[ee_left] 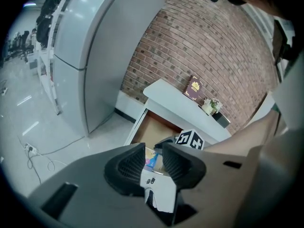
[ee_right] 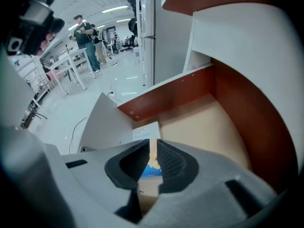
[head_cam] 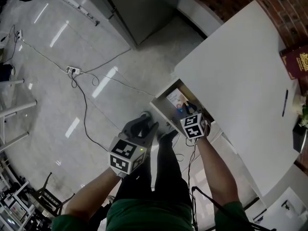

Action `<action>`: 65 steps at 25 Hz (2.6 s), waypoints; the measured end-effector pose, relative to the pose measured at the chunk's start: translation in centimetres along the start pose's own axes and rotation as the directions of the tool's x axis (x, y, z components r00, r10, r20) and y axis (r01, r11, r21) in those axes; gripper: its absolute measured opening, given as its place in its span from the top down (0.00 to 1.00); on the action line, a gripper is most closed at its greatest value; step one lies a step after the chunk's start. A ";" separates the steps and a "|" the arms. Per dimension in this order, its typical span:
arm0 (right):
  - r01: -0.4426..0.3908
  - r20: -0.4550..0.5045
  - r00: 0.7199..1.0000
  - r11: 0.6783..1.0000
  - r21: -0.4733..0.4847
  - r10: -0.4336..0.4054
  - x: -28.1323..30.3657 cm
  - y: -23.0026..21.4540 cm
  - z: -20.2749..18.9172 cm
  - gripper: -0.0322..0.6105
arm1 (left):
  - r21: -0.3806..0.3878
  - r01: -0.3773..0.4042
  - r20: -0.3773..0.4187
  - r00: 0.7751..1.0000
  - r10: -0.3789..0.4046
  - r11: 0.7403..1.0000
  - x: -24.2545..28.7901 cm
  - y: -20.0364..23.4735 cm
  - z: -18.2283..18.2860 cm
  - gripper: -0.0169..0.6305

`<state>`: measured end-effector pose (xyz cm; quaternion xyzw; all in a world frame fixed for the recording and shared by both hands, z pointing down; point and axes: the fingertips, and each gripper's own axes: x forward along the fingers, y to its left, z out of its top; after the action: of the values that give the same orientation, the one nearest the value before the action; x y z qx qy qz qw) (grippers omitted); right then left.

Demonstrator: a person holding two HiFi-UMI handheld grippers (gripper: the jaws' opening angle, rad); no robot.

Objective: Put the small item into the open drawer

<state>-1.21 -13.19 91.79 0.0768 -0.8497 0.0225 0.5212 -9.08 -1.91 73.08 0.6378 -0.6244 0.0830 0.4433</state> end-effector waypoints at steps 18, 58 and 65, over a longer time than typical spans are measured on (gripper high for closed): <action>-0.042 0.292 0.956 0.979 0.197 -0.018 -15.1 3.3 9.4 0.92 | 0.122 -0.042 0.070 0.997 0.033 0.992 -3.8 -2.4 6.8 0.82; 0.166 0.826 0.378 0.908 0.384 -0.418 -57.8 -9.0 31.1 0.94 | 0.481 -0.175 0.715 0.646 -0.268 0.859 -24.7 -23.2 37.5 0.94; 0.232 0.835 0.312 0.889 0.395 -0.452 -60.8 -9.0 31.4 0.95 | 0.484 -0.210 0.745 0.608 -0.274 0.850 -26.3 -23.1 38.2 0.95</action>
<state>-0.45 -19.28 23.02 0.3074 -0.9491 -0.0492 -0.0484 -11.51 -12.45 22.45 0.7143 -0.6945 -0.0487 -0.0705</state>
